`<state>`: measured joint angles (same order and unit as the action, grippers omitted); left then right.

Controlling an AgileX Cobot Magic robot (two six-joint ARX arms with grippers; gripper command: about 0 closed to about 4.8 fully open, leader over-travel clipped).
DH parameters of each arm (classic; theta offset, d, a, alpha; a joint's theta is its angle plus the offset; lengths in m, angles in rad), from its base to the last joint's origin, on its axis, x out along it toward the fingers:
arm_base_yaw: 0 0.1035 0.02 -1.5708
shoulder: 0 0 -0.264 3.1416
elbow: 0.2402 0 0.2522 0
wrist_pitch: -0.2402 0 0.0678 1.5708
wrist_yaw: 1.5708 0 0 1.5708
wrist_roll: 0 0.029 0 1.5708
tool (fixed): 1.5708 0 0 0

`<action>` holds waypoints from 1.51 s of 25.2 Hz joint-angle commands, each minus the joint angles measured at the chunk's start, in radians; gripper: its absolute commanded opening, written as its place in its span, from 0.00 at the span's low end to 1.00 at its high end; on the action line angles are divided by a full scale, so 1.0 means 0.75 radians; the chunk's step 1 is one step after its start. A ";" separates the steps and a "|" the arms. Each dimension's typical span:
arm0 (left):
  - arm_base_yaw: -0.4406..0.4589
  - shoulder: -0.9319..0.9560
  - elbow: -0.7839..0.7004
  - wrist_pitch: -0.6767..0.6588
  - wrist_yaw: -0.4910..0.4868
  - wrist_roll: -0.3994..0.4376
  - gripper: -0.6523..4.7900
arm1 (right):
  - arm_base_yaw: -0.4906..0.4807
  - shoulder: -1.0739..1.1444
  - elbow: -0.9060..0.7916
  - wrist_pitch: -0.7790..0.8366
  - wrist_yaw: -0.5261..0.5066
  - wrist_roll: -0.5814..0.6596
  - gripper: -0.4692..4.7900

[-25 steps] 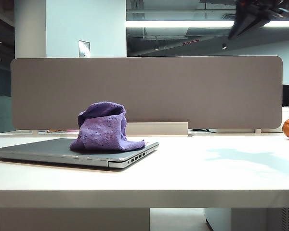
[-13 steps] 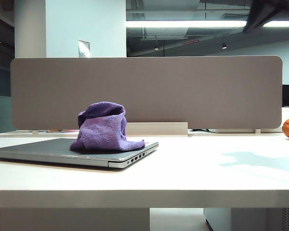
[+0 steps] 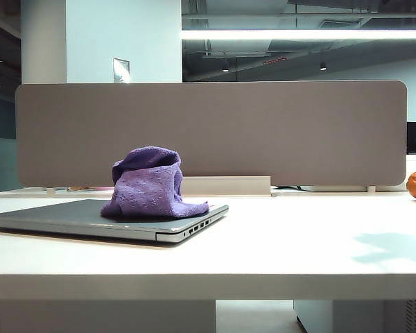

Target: Pick up the purple rag and put it over the laptop.

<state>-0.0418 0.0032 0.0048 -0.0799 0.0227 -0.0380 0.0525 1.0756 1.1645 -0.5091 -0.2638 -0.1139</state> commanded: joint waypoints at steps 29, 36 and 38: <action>-0.001 0.001 0.004 0.009 -0.001 0.005 0.11 | 0.004 -0.798 -0.476 0.037 0.039 0.043 0.07; -0.001 0.001 0.004 0.008 -0.001 0.005 0.11 | 0.005 -0.834 -0.476 0.024 0.037 0.036 0.07; -0.001 0.001 0.004 0.008 -0.001 0.005 0.11 | 0.005 -0.833 -0.476 0.024 0.079 0.037 0.07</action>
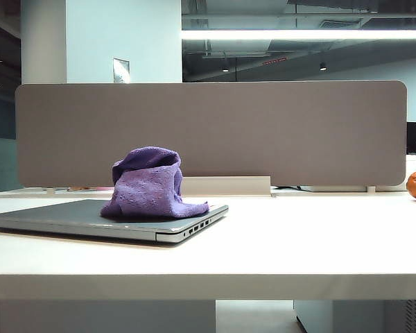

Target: Pick up the purple rag and put it over the laptop.

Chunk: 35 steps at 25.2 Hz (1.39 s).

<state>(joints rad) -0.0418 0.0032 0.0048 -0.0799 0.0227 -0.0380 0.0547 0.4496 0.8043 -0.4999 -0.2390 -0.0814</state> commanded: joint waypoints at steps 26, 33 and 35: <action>-0.001 0.001 0.004 0.009 0.000 0.005 0.11 | -0.060 -0.568 -0.885 0.577 0.254 0.264 0.07; -0.001 0.001 0.004 0.009 0.000 0.005 0.11 | -0.065 -0.600 -1.012 0.635 0.257 0.263 0.07; -0.001 0.001 0.004 0.008 -0.001 0.005 0.11 | -0.065 -0.600 -1.034 0.636 0.258 0.262 0.07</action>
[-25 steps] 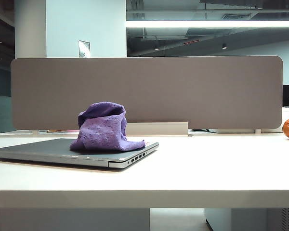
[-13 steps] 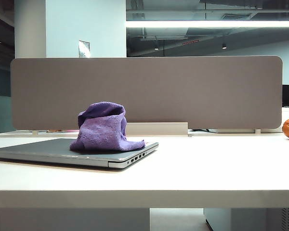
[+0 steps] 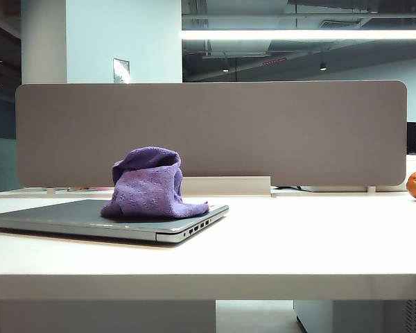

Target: Pick up the purple rag and put it over the laptop.

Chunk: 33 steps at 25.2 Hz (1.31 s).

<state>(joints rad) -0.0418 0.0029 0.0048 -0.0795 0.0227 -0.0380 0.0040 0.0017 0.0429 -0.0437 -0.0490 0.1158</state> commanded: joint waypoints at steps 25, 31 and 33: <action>-0.001 0.002 0.004 0.008 -0.001 0.005 0.11 | 0.003 -0.003 -0.056 0.024 0.072 -0.024 0.07; -0.001 0.002 0.004 0.008 -0.001 0.005 0.11 | 0.003 -0.003 -0.056 0.024 0.072 -0.024 0.07; -0.001 0.002 0.004 0.008 -0.001 0.006 0.11 | 0.003 -0.003 -0.056 0.024 0.072 -0.024 0.07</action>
